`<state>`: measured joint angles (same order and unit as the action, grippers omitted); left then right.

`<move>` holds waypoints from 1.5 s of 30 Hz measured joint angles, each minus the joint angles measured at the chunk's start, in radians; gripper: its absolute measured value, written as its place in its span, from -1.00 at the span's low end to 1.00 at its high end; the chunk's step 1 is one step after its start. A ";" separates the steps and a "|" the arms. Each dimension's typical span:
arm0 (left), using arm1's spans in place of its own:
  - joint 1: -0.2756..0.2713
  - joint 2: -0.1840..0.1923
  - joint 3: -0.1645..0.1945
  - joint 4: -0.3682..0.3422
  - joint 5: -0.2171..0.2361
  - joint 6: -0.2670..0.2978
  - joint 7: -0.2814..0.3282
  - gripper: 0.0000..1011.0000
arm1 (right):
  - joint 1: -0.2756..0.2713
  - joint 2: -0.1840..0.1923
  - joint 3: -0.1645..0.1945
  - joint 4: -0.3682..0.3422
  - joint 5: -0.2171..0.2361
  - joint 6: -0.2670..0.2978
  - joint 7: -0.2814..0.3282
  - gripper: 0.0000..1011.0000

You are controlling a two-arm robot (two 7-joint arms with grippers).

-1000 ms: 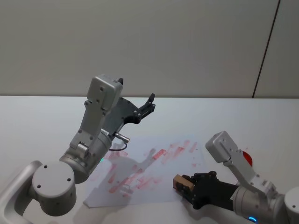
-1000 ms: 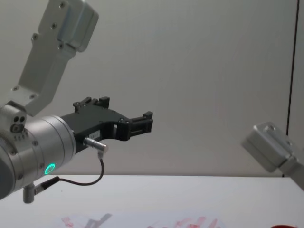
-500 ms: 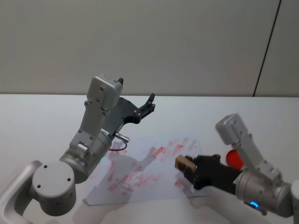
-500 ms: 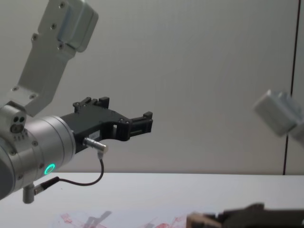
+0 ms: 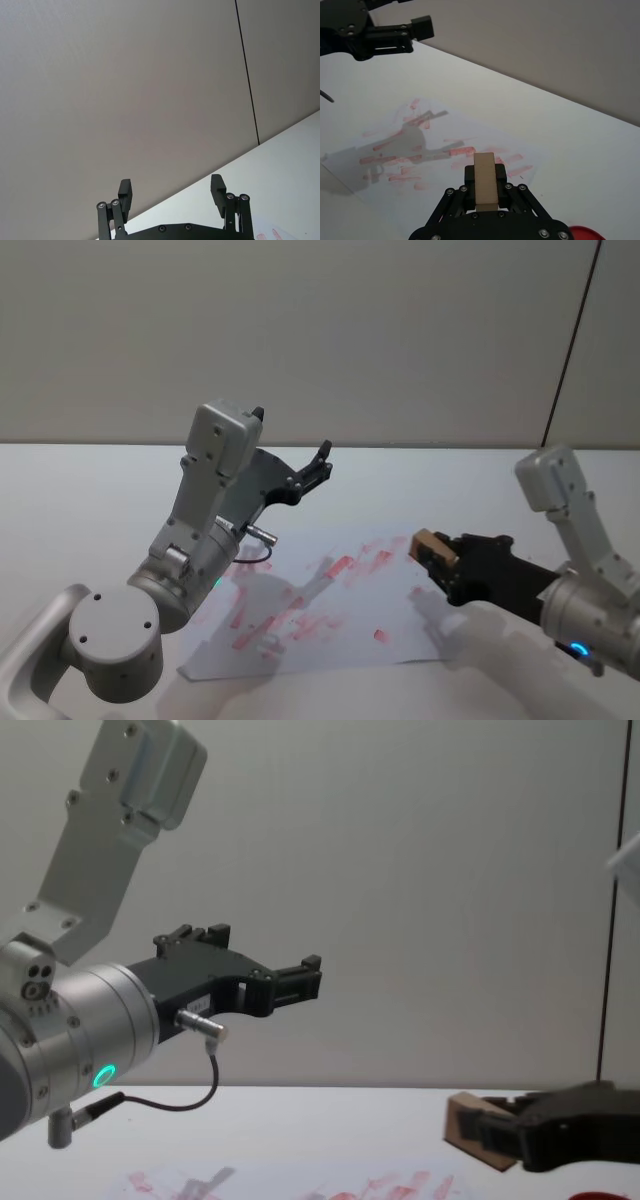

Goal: Use the one hand to pick up the stamp and affix it onto the A4 paper.

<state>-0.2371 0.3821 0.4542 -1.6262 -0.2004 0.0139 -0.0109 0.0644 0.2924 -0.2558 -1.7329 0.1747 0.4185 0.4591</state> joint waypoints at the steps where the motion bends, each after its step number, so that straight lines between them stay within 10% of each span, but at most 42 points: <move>1: 0.000 0.000 0.000 0.000 0.000 0.000 0.000 0.98 | -0.006 0.007 0.005 -0.005 0.005 0.004 -0.009 -0.57; 19: 0.000 0.000 0.000 0.000 0.000 0.000 0.000 0.98 | -0.087 0.077 0.048 -0.023 0.019 0.017 -0.139 -0.57; 45: 0.000 0.000 0.000 0.000 0.000 0.000 0.000 0.98 | -0.058 0.066 0.052 0.050 -0.020 -0.015 -0.189 -0.57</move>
<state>-0.2371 0.3821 0.4542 -1.6262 -0.2004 0.0139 -0.0109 0.0068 0.3584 -0.2043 -1.6831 0.1551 0.4032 0.2702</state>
